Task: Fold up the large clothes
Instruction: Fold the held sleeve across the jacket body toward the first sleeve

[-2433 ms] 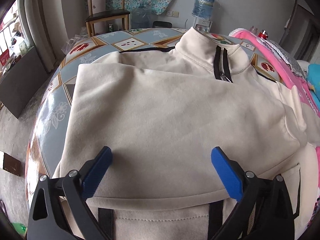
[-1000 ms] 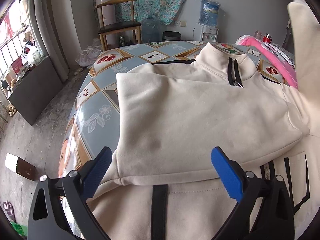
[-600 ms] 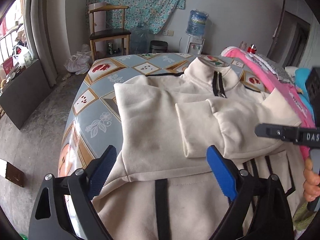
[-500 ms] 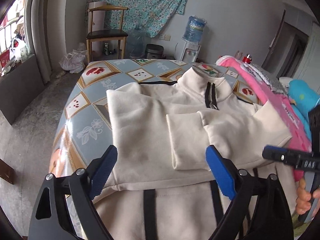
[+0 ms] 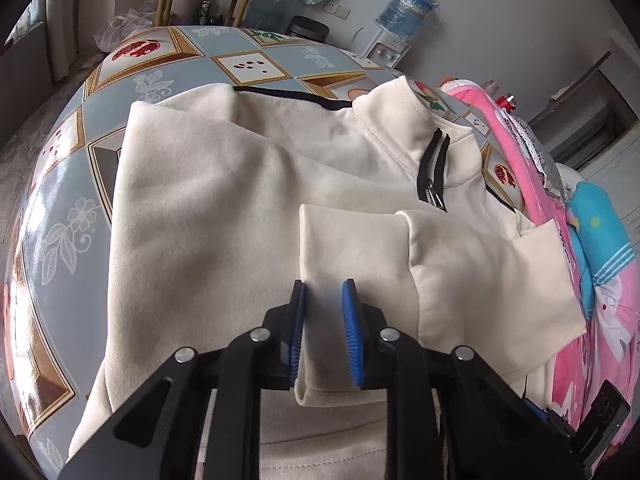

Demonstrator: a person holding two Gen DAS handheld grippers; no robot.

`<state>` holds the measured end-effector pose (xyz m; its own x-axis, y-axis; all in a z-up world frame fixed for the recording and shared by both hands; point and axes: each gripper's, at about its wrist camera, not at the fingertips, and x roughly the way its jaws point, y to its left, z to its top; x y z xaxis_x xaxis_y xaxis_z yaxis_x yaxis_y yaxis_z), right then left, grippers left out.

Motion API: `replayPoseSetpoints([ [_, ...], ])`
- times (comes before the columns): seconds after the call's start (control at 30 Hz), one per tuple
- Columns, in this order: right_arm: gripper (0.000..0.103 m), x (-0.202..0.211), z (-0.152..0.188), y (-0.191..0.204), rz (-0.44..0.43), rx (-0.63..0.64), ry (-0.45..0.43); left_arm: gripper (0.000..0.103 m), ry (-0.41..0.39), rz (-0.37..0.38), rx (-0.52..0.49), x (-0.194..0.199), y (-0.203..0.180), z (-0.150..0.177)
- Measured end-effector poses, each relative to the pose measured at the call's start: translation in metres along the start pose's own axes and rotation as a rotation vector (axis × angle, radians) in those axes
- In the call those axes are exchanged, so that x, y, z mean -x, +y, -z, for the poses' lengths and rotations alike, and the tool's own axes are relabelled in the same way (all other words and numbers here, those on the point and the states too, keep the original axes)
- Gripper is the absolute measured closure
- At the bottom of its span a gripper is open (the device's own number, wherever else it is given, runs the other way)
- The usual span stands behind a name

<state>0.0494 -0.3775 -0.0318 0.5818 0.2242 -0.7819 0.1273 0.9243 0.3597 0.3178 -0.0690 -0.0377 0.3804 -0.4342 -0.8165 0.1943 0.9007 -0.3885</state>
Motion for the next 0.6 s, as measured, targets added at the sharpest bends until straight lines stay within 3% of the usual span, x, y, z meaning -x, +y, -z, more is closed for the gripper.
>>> replayPoseSetpoints([
  [0.17, 0.052, -0.002, 0.0, -0.008, -0.034, -0.025, -0.011, 0.097, -0.025, -0.029, -0.05, 0.007, -0.006, -0.003],
  [0.3, 0.052, 0.0, 0.001, -0.007, -0.029, -0.017, -0.008, 0.097, -0.113, -0.009, -0.092, 0.05, -0.014, -0.011],
  [0.47, 0.052, -0.002, 0.0, -0.007, -0.027, -0.022, 0.002, 0.097, -0.184, -0.102, -0.1, 0.094, -0.002, -0.025],
  [0.6, 0.051, -0.004, 0.0, -0.003, -0.015, -0.01, 0.012, 0.097, -0.144, -0.172, -0.066, 0.083, 0.033, -0.018],
])
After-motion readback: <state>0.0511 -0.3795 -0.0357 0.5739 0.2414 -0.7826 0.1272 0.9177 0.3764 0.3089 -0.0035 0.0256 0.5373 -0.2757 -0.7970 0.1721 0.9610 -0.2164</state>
